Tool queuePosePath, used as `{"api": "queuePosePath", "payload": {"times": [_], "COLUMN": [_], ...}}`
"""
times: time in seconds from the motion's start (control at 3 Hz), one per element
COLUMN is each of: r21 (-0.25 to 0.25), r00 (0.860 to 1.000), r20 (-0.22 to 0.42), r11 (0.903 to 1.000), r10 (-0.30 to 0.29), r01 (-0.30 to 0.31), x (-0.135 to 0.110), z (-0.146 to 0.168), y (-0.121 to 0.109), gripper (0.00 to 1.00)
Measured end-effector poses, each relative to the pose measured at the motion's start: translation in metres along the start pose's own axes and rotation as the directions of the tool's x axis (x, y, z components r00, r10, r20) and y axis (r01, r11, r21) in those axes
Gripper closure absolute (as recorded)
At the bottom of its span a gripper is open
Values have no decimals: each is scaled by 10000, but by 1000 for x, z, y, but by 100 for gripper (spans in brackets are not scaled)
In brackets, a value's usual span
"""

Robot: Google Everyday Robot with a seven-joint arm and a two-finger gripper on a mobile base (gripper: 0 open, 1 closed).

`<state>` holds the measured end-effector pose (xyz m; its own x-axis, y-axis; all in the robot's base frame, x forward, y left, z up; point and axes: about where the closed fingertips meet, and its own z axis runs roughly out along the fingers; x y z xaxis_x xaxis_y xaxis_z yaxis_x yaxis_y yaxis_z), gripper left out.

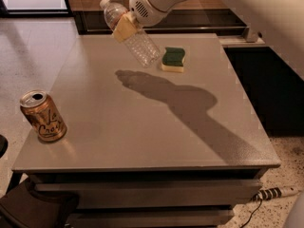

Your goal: Place water bottle upright

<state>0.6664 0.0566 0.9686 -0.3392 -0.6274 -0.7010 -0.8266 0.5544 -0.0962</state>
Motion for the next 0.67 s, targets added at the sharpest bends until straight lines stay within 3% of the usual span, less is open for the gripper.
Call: {"api": "queuePosePath", "payload": {"times": [0.33,0.67], "r21": [-304,-623], "r00": [9942,9821], "r20": [825,1771], "r11": [9969,9952], "r10": [-693,-638], "r01": [720,759], "x": [-15,-25], "z": [3,8], "y": [-2,11], "gripper": [100,100]}}
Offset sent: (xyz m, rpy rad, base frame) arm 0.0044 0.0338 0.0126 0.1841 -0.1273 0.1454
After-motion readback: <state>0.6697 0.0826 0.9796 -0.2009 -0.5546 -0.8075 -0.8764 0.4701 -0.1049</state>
